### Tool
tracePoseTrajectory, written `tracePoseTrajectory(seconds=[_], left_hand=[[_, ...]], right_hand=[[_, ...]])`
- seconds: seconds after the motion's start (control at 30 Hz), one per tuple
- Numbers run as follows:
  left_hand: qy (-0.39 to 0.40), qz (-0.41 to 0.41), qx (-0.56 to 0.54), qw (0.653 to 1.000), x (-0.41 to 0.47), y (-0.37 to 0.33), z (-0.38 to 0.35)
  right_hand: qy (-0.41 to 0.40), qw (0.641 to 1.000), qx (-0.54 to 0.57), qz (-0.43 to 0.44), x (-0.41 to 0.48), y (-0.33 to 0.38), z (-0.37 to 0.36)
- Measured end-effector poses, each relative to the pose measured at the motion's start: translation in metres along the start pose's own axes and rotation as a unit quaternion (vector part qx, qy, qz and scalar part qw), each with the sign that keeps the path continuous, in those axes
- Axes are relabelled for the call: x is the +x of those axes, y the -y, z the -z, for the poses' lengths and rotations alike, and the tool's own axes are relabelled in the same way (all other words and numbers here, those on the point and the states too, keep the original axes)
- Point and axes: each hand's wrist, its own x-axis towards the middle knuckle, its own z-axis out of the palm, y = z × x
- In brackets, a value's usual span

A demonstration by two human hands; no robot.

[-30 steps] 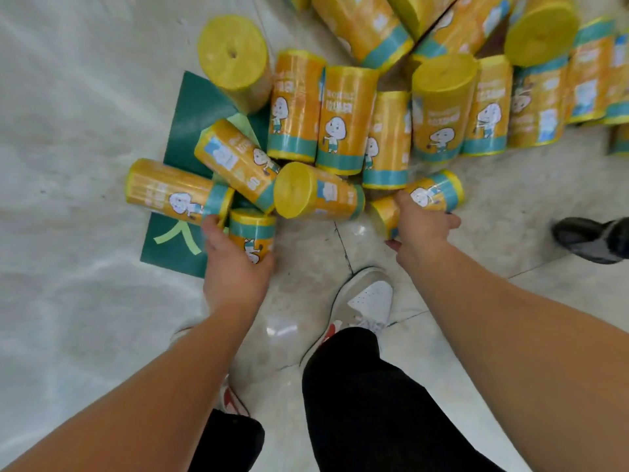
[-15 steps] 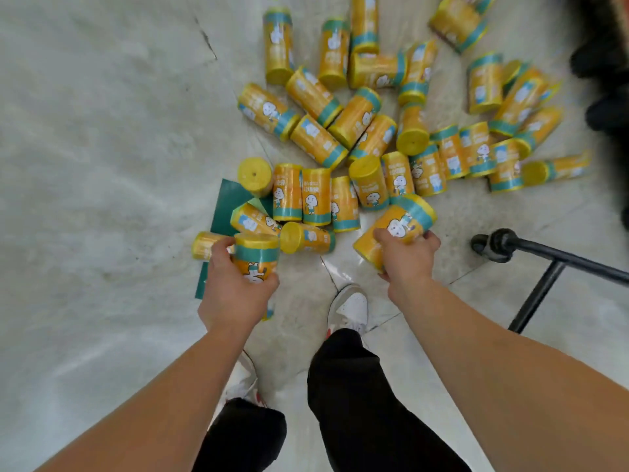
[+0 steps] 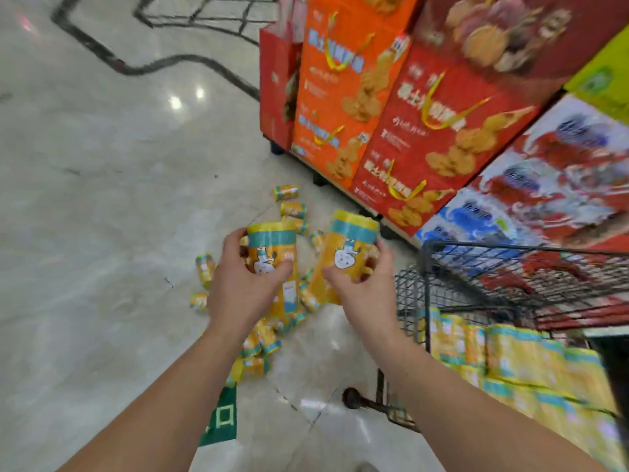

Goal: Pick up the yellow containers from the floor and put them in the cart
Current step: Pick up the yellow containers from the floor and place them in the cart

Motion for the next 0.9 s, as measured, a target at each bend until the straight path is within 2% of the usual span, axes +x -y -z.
tracePoseTrajectory(seconds=[0.13,0.27,0.4,0.57,0.7,0.8,0.9], left_hand=[[0.046,-0.051,-0.009,0.998,-0.04,-0.075,-0.069],[0.104,-0.079,0.026,0.991,-0.092,-0.114,-0.172],[0.16,-0.09,0.069,0.981,-0.143,-0.121,-0.298],[0.181,-0.02,0.162,0.97,-0.183,-0.088,-0.416],[0.159,0.028,0.239,0.958,-0.181,-0.04,-0.464],[0.168,0.052,0.299,0.938,-0.18,-0.016,-0.485],[0.179,0.043,0.302,0.935,-0.18,0.001,-0.503]], right_hand=[[-0.037,0.999,-0.02,0.026,0.01,0.019,0.105],[-0.06,0.997,-0.043,0.001,0.03,-0.015,0.222],[-0.096,0.988,-0.109,-0.048,0.056,-0.084,0.34],[-0.106,0.958,-0.224,-0.14,0.081,-0.176,0.463],[-0.099,0.92,-0.317,-0.206,0.094,-0.243,0.514],[-0.076,0.899,-0.364,-0.231,0.1,-0.281,0.52],[-0.054,0.881,-0.408,-0.233,0.104,-0.302,0.512]])
